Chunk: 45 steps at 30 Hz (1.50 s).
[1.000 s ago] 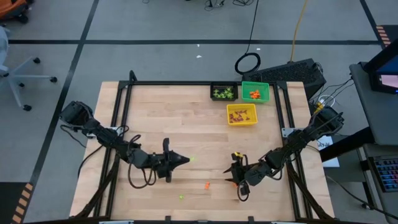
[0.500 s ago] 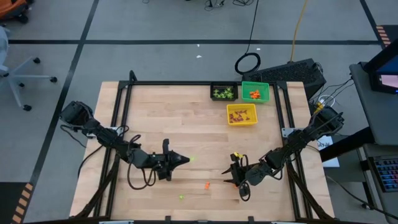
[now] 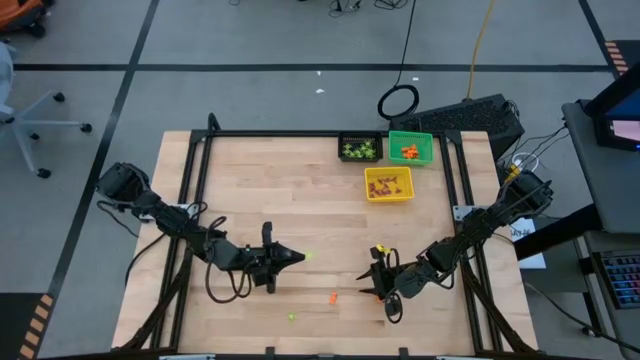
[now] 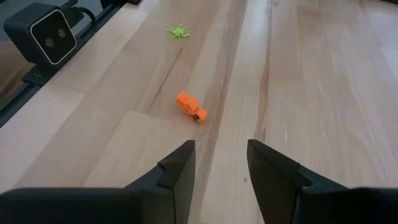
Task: Sort Halloween decoration
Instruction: Put the green spider toy into the black basket
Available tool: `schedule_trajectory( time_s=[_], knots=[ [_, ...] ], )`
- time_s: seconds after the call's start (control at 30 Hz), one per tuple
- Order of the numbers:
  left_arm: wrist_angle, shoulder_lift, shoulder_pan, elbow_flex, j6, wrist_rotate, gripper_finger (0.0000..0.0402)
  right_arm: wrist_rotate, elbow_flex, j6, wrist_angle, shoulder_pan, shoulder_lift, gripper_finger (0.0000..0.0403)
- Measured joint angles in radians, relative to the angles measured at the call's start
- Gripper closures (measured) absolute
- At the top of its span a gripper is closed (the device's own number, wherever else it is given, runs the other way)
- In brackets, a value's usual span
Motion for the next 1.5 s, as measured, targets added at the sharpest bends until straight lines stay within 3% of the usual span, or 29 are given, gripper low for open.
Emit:
schedule_trajectory(
  time_s=[0.5,0.77,1.07,1.37,1.5],
  knots=[
    [0.01,0.0,0.0,0.0,-0.224,0.0,0.0402,0.001,0.0,-0.033,0.061,-0.002,0.0,0.0271],
    [0.094,0.0,0.001,0.0,-0.367,0.0,0.0402,0.053,0.0,-0.034,0.06,-0.003,0.0,0.0271],
    [0.115,0.0,0.003,0.0,-0.428,0.0,0.0402,0.053,0.0,-0.033,0.059,-0.003,0.0,0.0271],
    [0.115,0.0,0.051,0.0,-0.652,-0.001,0.0402,0.053,0.0,-0.033,0.059,-0.003,0.0,0.0271],
    [0.108,0.0,0.073,0.0,-0.683,-0.003,0.0402,0.053,0.0,-0.033,0.059,-0.003,0.0,0.0271]
  ],
)
